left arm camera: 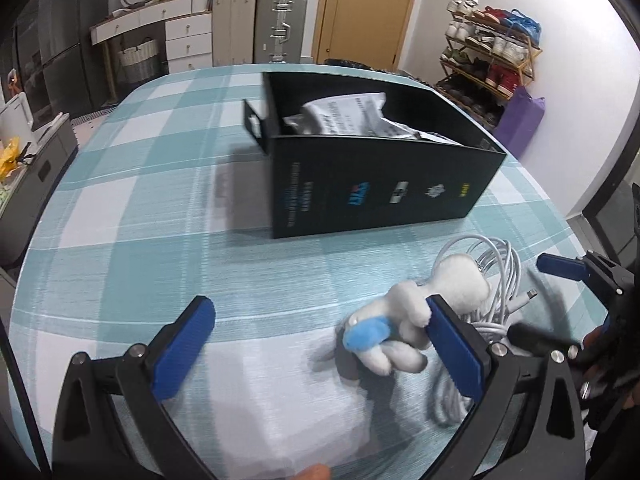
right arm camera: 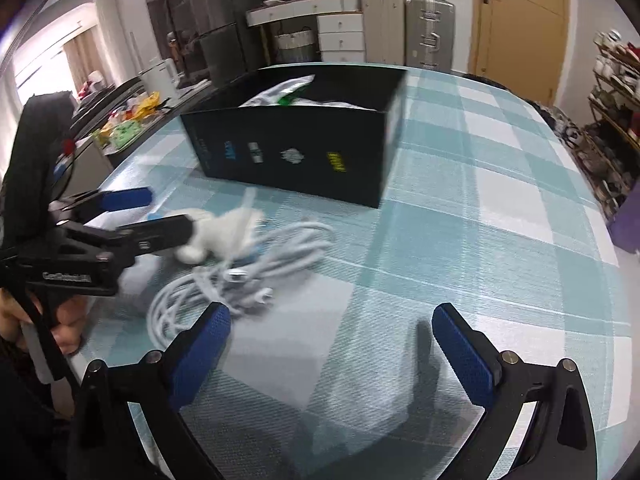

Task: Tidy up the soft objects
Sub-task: 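Move both grippers toward the white plush toy and coiled white cable, then grasp the coiled white cable with the right gripper while the left grasps the plush toy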

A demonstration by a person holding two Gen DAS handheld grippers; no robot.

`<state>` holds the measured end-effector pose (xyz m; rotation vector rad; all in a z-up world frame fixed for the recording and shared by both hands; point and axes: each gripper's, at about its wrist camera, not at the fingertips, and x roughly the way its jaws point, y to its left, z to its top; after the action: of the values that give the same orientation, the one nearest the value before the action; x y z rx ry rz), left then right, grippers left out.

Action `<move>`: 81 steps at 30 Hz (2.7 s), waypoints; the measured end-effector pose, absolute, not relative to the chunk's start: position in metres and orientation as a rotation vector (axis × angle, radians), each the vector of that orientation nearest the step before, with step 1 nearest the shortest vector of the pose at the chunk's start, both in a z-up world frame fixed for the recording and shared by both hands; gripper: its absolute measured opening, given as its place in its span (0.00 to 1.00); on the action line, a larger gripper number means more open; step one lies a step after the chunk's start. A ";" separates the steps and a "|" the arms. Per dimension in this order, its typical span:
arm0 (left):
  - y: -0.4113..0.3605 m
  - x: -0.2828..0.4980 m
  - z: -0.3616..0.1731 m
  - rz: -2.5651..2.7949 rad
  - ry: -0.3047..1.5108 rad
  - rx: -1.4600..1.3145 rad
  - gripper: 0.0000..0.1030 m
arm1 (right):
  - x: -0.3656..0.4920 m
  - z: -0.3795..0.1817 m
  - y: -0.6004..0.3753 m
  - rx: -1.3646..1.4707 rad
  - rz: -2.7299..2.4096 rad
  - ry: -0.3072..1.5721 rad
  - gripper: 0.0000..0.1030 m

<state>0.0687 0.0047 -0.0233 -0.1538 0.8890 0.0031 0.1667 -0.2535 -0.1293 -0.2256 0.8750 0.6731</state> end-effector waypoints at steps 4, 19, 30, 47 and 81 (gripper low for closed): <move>0.010 0.068 -0.024 0.016 0.893 -0.159 1.00 | 0.171 -0.125 -0.260 -0.169 0.675 0.883 0.99; 0.026 0.060 -0.027 0.061 0.902 -0.174 1.00 | 0.164 -0.132 -0.204 -0.202 0.768 0.919 0.99; 0.029 0.061 -0.028 0.057 0.906 -0.195 1.00 | 0.182 -0.126 -0.230 -0.197 0.672 0.923 0.99; 0.024 0.062 -0.029 0.058 0.911 -0.178 1.00 | 0.181 -0.129 -0.225 -0.171 0.689 0.909 0.99; 0.011 0.067 -0.023 -0.010 0.871 -0.180 0.31 | 0.177 -0.130 -0.238 -0.249 0.695 0.859 0.34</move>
<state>0.0672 0.0111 -0.0232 -0.1795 0.8711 -0.0105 0.1770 -0.2375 -0.1300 -0.2489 0.8587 0.6950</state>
